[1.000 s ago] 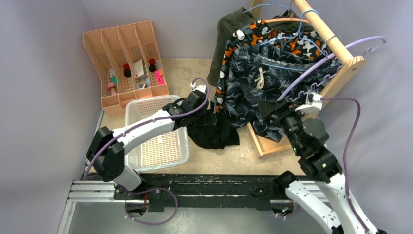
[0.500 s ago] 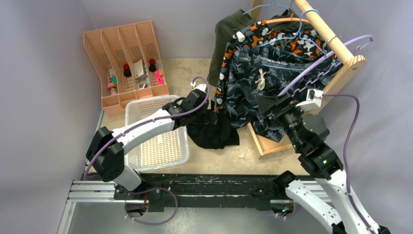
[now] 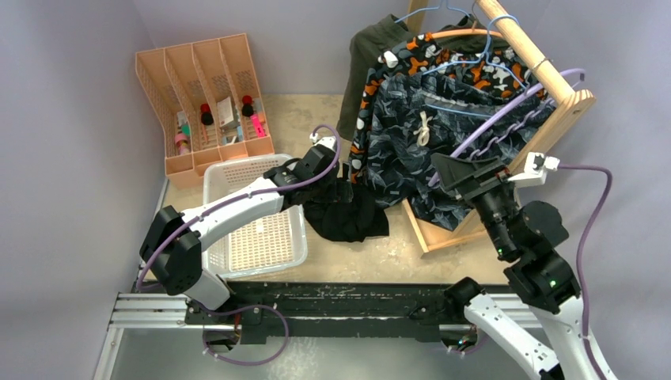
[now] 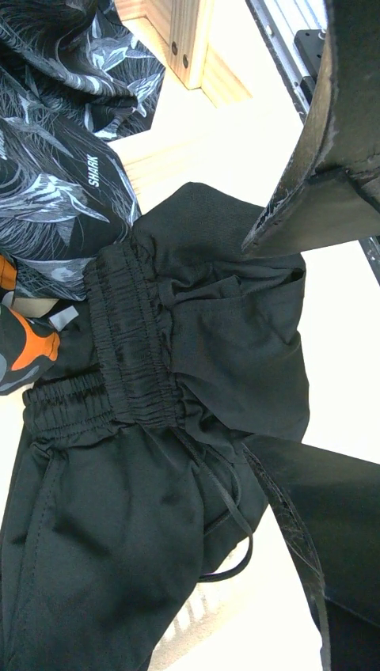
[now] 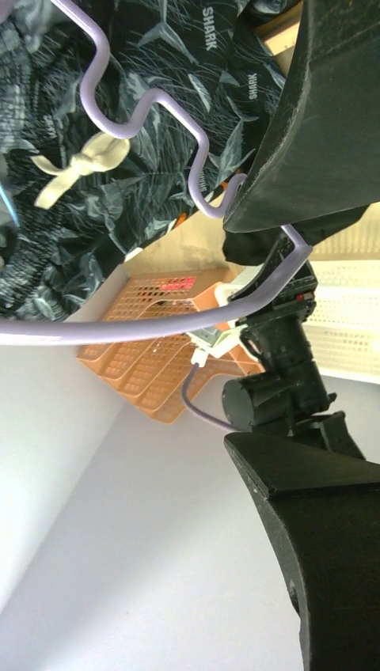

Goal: Remove the shorts from the hanger
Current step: Place the hanger on the clothes rod.

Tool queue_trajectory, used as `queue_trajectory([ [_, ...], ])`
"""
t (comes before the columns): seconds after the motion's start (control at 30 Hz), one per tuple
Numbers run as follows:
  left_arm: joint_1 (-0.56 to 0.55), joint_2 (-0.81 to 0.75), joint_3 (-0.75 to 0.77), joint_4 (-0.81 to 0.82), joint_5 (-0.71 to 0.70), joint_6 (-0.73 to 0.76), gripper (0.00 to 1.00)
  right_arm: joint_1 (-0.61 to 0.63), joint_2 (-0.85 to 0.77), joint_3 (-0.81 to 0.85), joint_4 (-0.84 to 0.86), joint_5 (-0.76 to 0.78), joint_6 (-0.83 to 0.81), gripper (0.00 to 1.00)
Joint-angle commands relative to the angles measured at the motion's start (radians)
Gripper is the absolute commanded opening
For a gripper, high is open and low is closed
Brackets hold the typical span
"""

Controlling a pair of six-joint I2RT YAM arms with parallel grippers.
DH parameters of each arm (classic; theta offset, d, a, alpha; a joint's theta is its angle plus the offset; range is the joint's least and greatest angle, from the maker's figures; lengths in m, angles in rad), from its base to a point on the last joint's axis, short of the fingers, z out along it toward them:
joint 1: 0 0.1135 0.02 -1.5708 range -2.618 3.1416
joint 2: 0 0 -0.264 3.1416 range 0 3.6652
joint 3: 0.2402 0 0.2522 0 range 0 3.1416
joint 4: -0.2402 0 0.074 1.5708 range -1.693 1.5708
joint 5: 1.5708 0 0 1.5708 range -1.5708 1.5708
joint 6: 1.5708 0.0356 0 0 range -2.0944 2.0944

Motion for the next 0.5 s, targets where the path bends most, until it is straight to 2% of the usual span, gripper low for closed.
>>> queue_trajectory([
  [0.0,-0.004,-0.029,0.038,0.017,0.01,-0.009,0.82,-0.005,0.0,0.065,-0.05,0.092,0.032,0.97],
  [0.1,-0.004,-0.028,0.041,0.015,0.012,-0.01,0.81,-0.004,0.016,0.084,-0.06,0.115,0.012,0.97],
  [0.27,-0.003,-0.042,0.04,0.0,0.005,-0.006,0.81,-0.004,0.004,0.115,-0.111,0.102,-0.031,0.89],
  [0.47,-0.004,-0.047,0.04,-0.015,-0.006,0.002,0.81,-0.004,-0.027,0.143,-0.184,0.037,-0.125,0.92],
])
